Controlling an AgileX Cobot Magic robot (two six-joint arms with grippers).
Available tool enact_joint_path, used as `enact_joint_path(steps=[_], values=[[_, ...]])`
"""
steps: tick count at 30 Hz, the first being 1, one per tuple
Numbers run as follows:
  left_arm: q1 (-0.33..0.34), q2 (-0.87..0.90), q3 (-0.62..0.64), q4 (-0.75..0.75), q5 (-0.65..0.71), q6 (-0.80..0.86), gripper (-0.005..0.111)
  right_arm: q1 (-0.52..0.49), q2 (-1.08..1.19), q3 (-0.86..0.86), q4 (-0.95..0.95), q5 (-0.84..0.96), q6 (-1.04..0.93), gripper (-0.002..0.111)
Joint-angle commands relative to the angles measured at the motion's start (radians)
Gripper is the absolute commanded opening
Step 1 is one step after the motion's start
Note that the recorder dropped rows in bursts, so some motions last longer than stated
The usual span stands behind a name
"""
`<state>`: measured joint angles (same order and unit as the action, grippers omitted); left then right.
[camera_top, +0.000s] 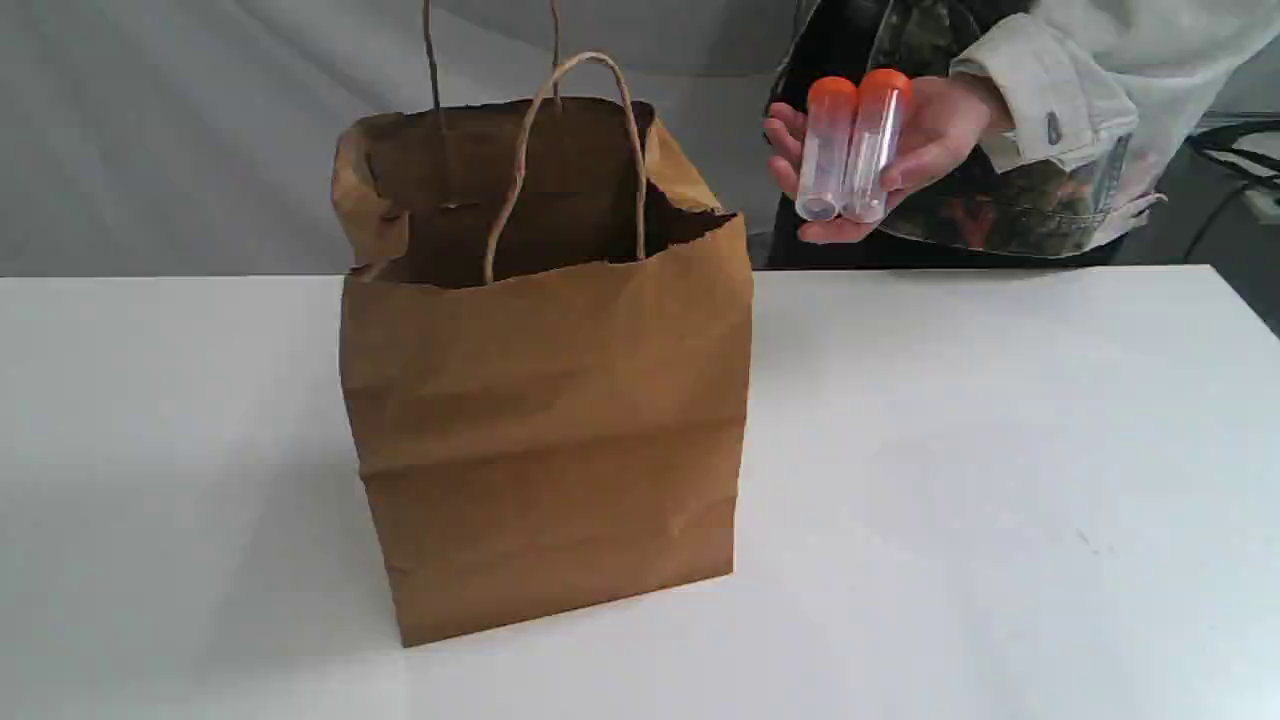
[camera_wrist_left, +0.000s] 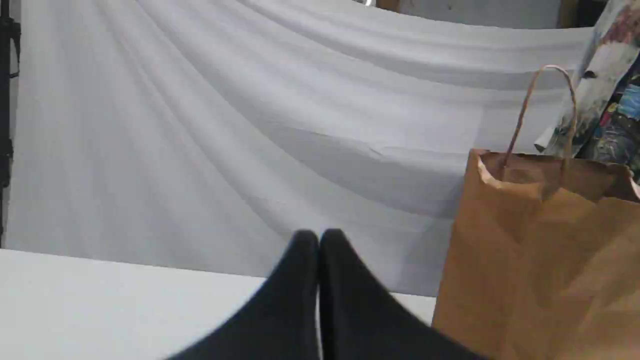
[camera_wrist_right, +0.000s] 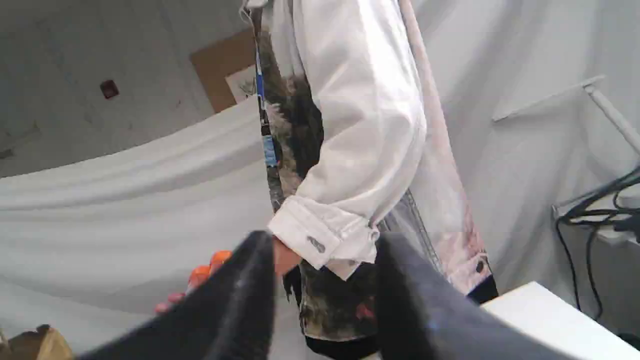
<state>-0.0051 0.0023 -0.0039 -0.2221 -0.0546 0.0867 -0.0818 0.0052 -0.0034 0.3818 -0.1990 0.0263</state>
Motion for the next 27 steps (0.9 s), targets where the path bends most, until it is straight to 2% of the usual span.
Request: enact_joint_path(steps=[1,5,11,16,19,21,24,27], values=[[-0.006,-0.002,0.004,-0.006,-0.025,-0.004,0.0,0.002,-0.005,0.003,-0.058,-0.076,0.095,0.014],[-0.006,-0.002,0.004,-0.006,-0.021,-0.004,0.0,0.002,-0.005,0.003,-0.058,-0.135,0.223,0.0],[-0.006,-0.002,0.004,-0.006,-0.022,-0.004,0.0,0.002,-0.005,0.003,-0.058,-0.15,0.314,0.0],[-0.006,-0.002,0.004,-0.006,-0.048,-0.004,0.0,0.002,-0.005,0.003,-0.074,-0.181,0.494,0.0],[-0.006,-0.002,0.004,-0.006,-0.051,-0.004,0.0,0.002,-0.005,0.003,-0.228,-0.294,0.621,0.0],[-0.006,-0.002,0.004,-0.006,-0.056,-0.004,0.0,0.002,-0.005,0.003,-0.42,-0.507,0.728,0.0],[-0.006,-0.002,0.004,-0.006,-0.056,-0.007,0.0,0.002,-0.005,-0.012,-0.548,-0.735,0.761,0.0],[-0.006,-0.002,0.004,-0.006,-0.046,-0.008,0.0,0.002,-0.005,-0.115,-0.586,-0.706,0.714,0.0]])
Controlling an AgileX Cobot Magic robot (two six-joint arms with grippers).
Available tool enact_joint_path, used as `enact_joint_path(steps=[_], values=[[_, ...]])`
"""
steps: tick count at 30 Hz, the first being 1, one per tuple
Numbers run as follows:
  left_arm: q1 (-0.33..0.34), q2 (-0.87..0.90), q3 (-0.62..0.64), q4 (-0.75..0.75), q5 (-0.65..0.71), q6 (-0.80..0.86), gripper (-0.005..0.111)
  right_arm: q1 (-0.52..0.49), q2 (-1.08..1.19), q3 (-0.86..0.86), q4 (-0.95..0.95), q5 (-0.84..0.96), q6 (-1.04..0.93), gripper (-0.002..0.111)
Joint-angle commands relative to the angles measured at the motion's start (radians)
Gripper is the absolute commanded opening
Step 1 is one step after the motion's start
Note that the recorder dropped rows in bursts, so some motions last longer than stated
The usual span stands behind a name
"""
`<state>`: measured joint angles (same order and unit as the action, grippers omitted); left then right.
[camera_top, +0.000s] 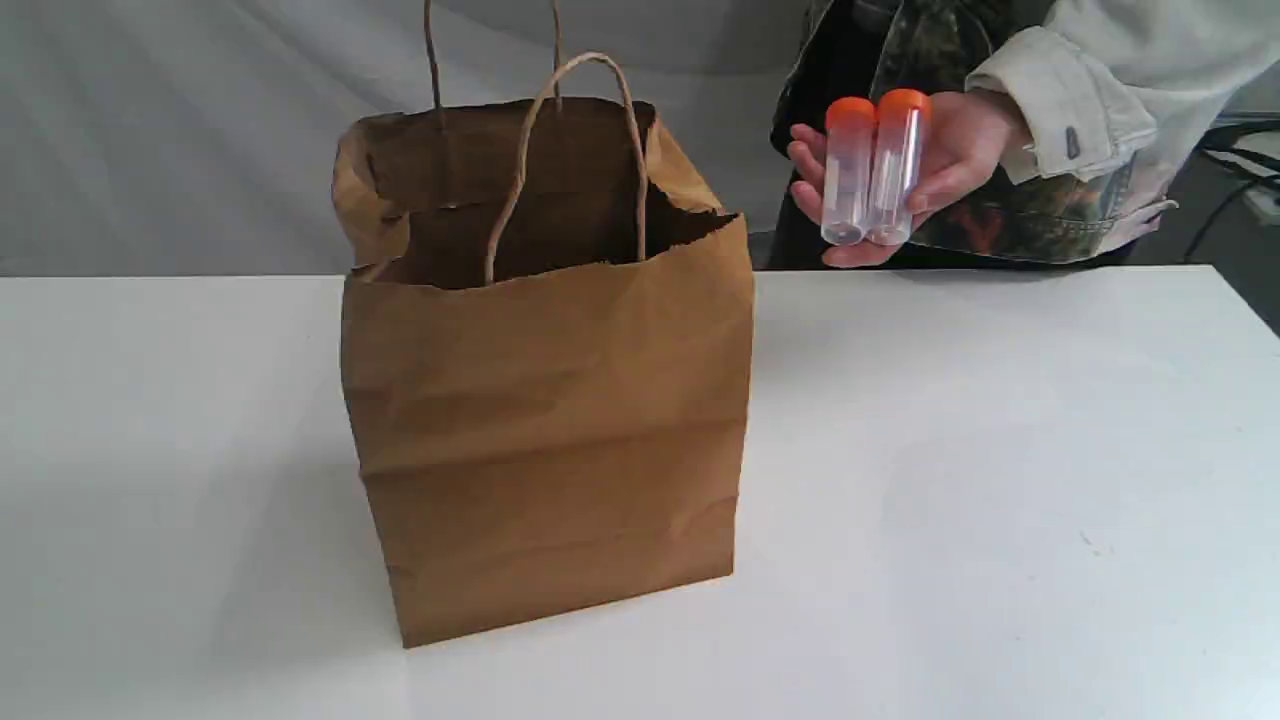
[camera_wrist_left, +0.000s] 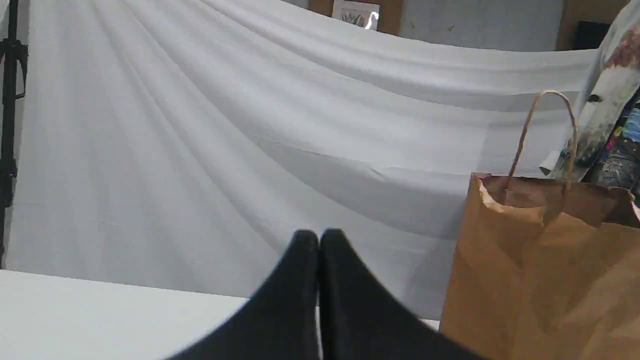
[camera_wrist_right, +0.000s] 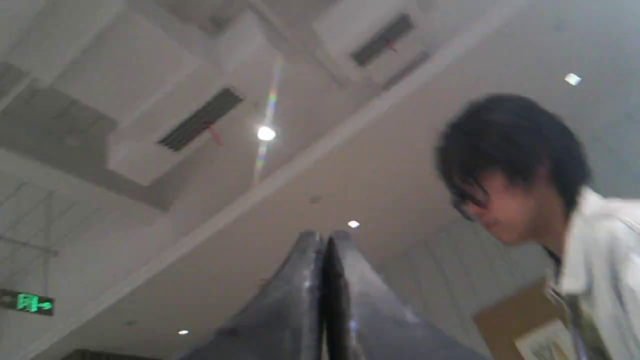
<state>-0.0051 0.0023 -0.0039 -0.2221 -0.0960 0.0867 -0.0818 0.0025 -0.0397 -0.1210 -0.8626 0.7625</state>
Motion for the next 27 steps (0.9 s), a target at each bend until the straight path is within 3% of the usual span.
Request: enact_joint_path(steps=[1,7,14,20,27], values=[[-0.006,-0.002,0.004,-0.006,0.003,-0.018,0.0,0.002,-0.002,-0.101,-0.086,-0.029,-0.042,0.0],[-0.006,-0.002,0.004,-0.006,0.026,-0.058,0.0,0.002,0.167,-0.291,-0.167,-0.032,-0.068,0.0],[-0.006,-0.002,0.004,-0.006,0.026,-0.058,0.0,0.002,0.536,-0.537,-0.43,-0.157,-0.046,0.0],[-0.006,-0.002,0.004,-0.006,0.028,-0.058,0.0,0.002,0.846,-0.735,-0.483,-0.232,-0.013,0.0],[-0.006,-0.002,0.004,-0.006,0.044,-0.058,0.0,0.002,1.071,-0.88,-0.481,-0.222,-0.326,0.0]])
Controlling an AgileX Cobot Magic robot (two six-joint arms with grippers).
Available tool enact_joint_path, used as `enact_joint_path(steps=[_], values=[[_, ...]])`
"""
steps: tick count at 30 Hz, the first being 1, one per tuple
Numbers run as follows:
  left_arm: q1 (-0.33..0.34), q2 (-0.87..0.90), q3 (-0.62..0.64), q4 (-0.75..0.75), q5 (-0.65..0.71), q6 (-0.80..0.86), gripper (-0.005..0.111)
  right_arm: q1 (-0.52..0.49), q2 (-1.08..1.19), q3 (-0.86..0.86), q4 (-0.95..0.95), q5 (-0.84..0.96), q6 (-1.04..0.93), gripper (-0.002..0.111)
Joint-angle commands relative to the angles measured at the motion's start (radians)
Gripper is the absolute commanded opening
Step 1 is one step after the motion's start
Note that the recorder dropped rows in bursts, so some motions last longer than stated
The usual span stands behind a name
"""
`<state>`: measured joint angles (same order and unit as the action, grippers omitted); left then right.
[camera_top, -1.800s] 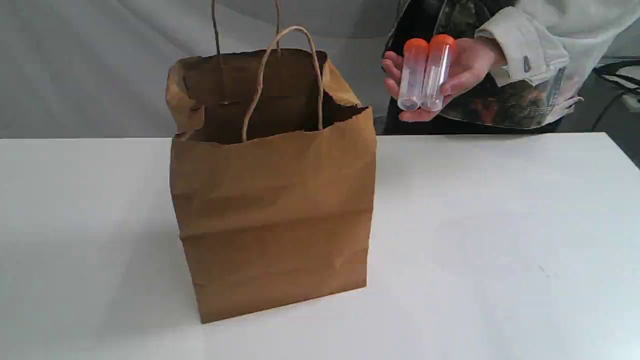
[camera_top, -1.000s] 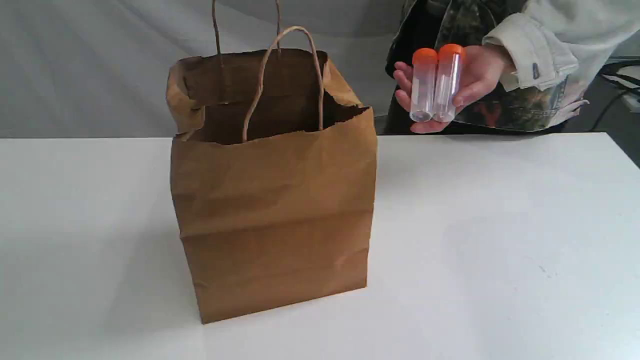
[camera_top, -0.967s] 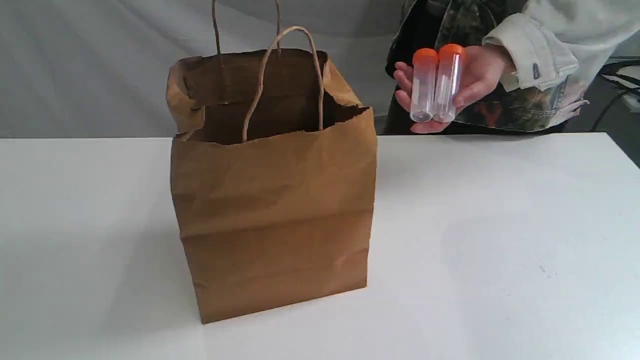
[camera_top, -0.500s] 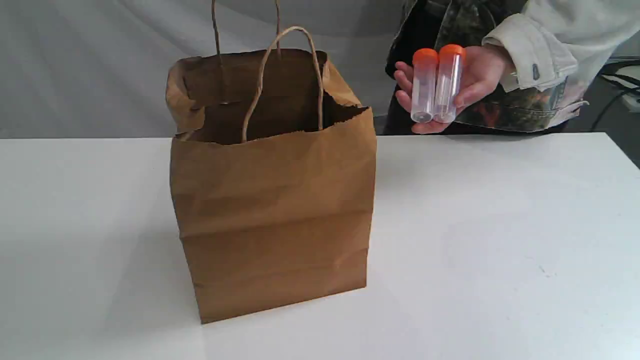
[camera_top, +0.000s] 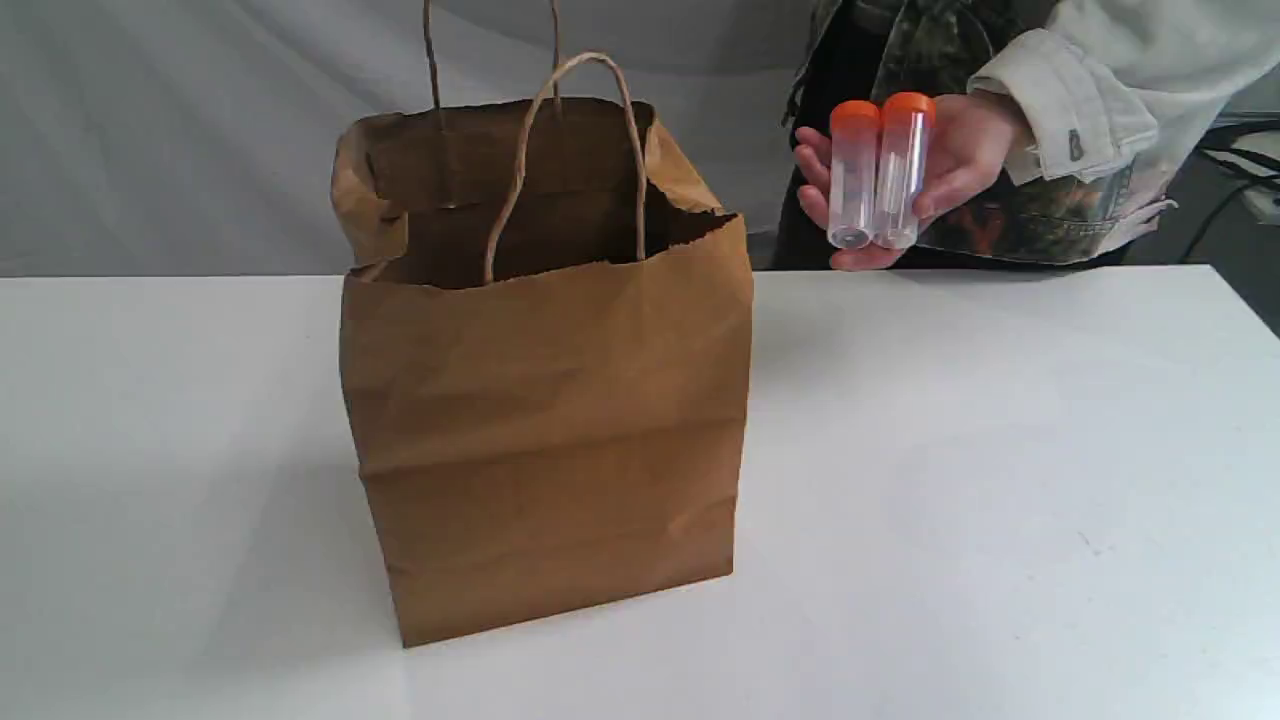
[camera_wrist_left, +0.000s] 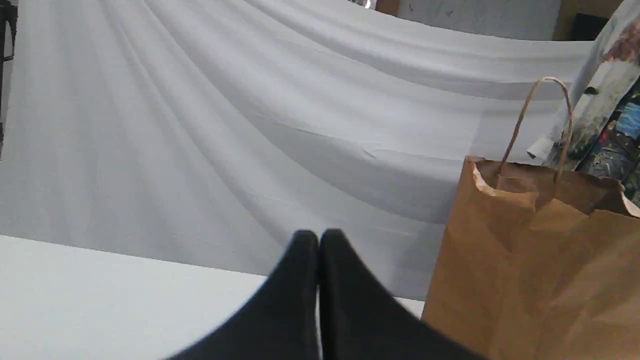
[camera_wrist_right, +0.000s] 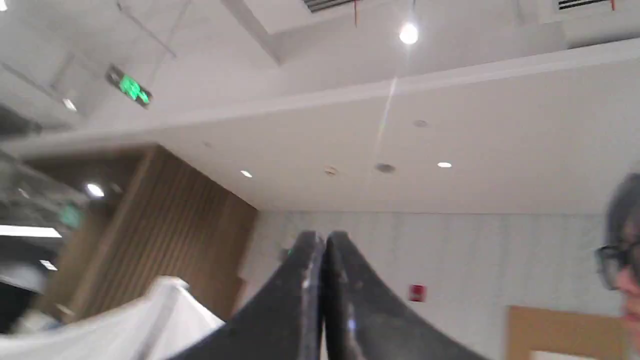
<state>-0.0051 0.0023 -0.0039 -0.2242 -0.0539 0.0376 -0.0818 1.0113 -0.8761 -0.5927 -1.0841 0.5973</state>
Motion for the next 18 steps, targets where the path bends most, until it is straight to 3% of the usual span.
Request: enact_joint_path(steps=[1,5,7,10,13,18], values=[[-0.006,-0.002,0.004,-0.004,0.002,-0.009,0.0,0.002,0.086,-0.054,-0.002,0.016,-0.217,0.0],[-0.006,-0.002,0.004,-0.004,0.002,-0.009,0.0,0.014,0.17,-0.091,0.12,0.168,-0.425,0.0],[-0.006,-0.002,0.004,-0.004,0.002,-0.009,0.0,0.035,0.222,-0.135,0.206,0.335,-0.443,0.0],[-0.006,-0.002,0.004,-0.004,-0.001,-0.009,0.0,0.078,0.313,-0.245,0.201,0.607,-0.386,0.0],[-0.006,-0.002,0.004,-0.004,-0.001,-0.009,0.0,0.158,0.42,-0.381,0.058,0.868,-0.233,0.0],[-0.006,-0.002,0.004,-0.004,-0.001,-0.009,0.0,0.287,0.55,-0.527,-0.057,1.1,-0.083,0.0]])
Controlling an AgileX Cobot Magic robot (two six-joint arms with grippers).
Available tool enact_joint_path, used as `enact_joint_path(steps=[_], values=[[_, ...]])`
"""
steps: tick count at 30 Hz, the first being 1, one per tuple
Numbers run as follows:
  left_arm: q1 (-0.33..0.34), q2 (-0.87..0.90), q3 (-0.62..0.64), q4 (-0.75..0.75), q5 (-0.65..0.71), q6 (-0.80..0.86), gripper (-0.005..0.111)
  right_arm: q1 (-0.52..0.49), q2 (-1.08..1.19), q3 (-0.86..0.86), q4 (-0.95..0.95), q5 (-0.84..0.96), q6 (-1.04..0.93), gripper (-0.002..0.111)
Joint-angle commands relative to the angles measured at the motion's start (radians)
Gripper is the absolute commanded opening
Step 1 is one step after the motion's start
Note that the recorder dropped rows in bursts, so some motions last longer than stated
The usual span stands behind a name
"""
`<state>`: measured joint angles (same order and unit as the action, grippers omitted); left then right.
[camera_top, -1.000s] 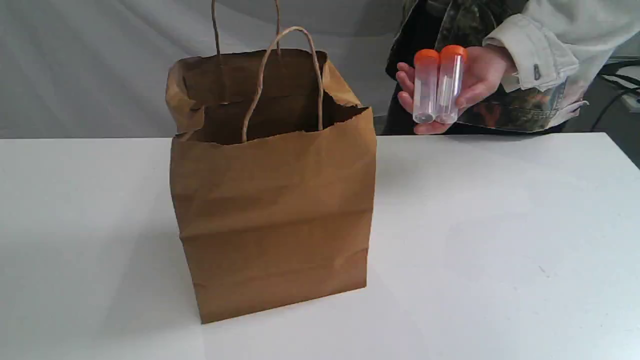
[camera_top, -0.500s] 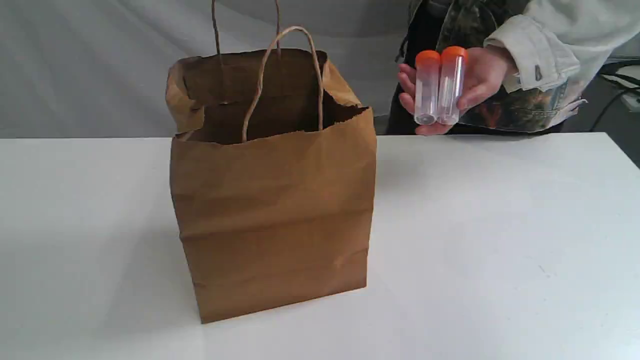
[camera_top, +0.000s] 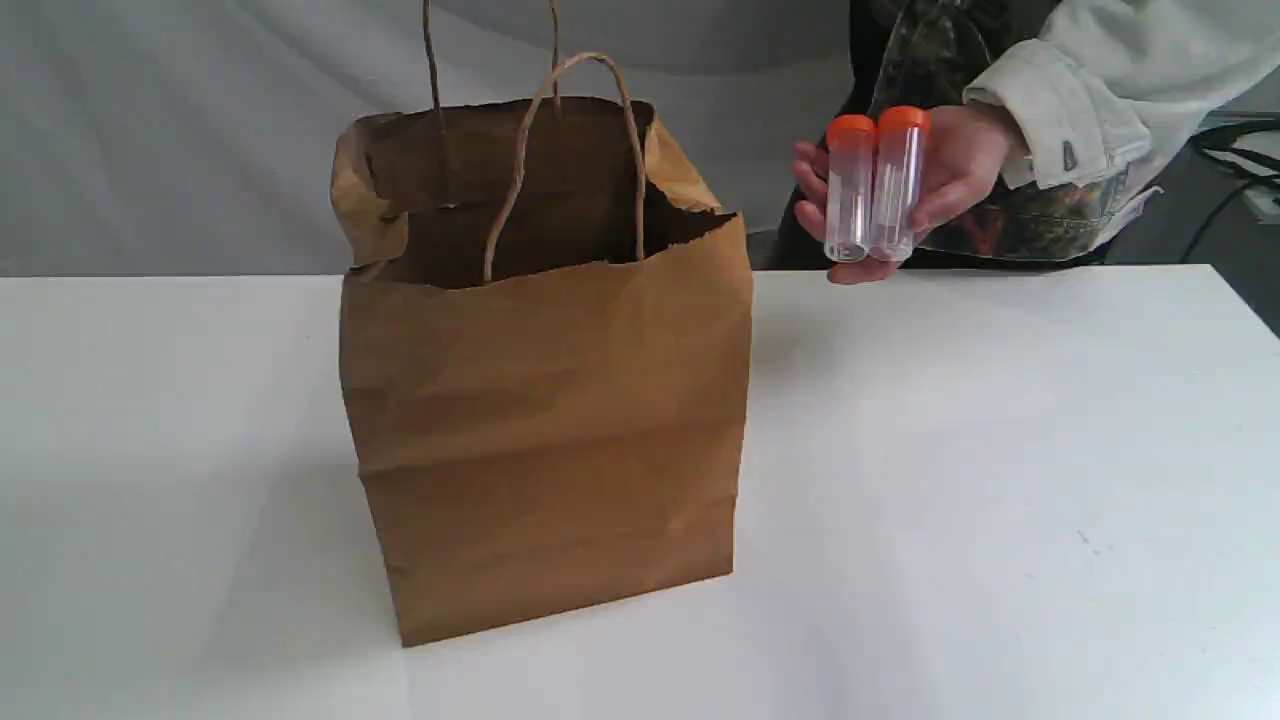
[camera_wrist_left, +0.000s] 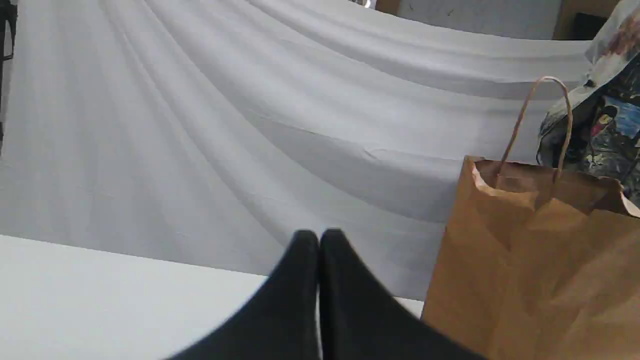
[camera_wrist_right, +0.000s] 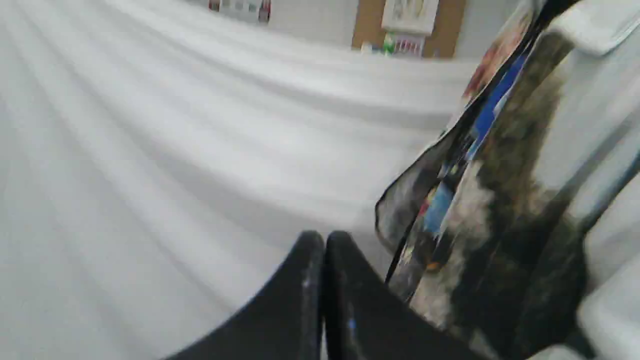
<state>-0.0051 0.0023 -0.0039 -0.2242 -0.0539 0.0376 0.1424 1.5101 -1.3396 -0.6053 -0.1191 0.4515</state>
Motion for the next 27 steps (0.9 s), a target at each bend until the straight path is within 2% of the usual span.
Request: enact_joint_path(steps=[1,5,9,12,16,17,19,21,24,27], values=[[-0.006,-0.002,0.004,-0.004,-0.001,-0.009,0.0,0.089,0.074,-0.083,-0.039,0.159,0.064,0.0],[-0.006,-0.002,0.004,-0.004,-0.001,-0.009,0.0,0.173,0.151,-0.138,-0.028,0.205,0.064,0.0],[-0.006,-0.002,0.004,-0.004,0.001,-0.01,0.0,0.233,0.224,-0.214,0.096,0.31,0.009,0.0],[-0.006,-0.002,0.004,-0.006,0.001,-0.014,0.0,0.245,0.291,-0.323,0.327,0.492,-0.203,0.0],[-0.006,-0.002,0.004,-0.006,0.006,-0.014,0.0,0.207,0.402,-0.53,0.89,0.845,-0.656,0.0],[-0.006,-0.002,0.004,-0.006,0.006,-0.014,0.0,0.194,0.425,-0.573,0.979,0.913,-0.719,0.0],[-0.006,-0.002,0.004,-0.006,0.006,-0.016,0.0,0.176,0.478,-0.667,1.085,1.027,-0.76,0.0],[-0.006,-0.002,0.004,-0.006,0.008,-0.016,0.0,0.176,0.513,-0.735,1.073,1.077,-0.76,0.001],[-0.006,-0.002,0.004,-0.006,0.01,-0.016,0.0,0.176,0.548,-0.79,1.084,1.097,-0.76,0.015],[-0.006,-0.002,0.004,-0.006,0.01,-0.023,0.0,0.176,0.556,-0.791,1.098,1.072,-0.76,0.043]])
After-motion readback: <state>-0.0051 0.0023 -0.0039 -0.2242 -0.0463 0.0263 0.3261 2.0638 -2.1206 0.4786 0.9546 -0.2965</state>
